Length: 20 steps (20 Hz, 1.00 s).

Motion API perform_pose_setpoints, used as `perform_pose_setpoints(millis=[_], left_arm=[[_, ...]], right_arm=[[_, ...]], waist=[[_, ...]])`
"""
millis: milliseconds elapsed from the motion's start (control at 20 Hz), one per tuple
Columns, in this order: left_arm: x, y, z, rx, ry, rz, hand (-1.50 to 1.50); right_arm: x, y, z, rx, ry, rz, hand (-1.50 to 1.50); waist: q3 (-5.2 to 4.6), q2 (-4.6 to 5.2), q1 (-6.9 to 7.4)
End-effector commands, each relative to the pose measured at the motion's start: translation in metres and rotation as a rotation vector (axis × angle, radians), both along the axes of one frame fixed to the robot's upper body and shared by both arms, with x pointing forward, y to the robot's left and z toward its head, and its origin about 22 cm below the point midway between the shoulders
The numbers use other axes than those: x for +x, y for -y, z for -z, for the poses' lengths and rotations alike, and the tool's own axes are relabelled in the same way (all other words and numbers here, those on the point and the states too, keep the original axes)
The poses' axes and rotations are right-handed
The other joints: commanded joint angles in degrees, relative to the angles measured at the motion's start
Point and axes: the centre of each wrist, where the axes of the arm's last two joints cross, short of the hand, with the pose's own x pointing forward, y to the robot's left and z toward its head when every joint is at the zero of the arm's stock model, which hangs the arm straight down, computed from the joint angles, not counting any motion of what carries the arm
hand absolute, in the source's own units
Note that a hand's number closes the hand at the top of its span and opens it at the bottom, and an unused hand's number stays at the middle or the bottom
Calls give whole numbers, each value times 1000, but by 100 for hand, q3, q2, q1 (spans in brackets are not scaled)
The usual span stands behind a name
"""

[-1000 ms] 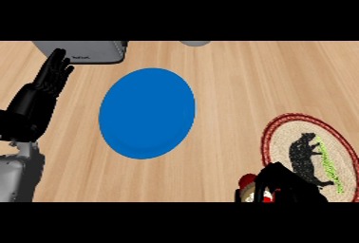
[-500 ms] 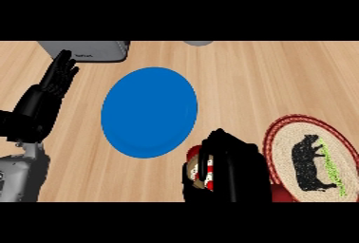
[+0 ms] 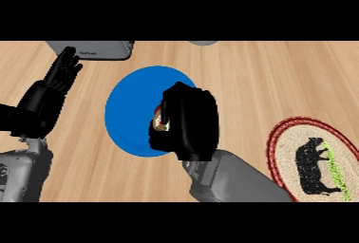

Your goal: Pick the cupcake from the placemat and place it in the plate

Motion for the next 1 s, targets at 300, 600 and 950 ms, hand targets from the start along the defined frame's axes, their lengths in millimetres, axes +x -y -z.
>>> perform_pose_setpoints(millis=[300, 600, 950], left_arm=[[3, 8, 5, -8, -25, 40, 0], [20, 18, -9, 6, 11, 56, 0], [21, 19, -3, 4, 32, 79, 0]], right_arm=[[65, -29, 38, 17, -85, 149, 150], [96, -21, 60, -23, -172, 134, 150], [107, -15, 63, 168, -205, 195, -150]], waist=[[-1, 20, 142], [1, 84, 243], [0, 161, 484]])
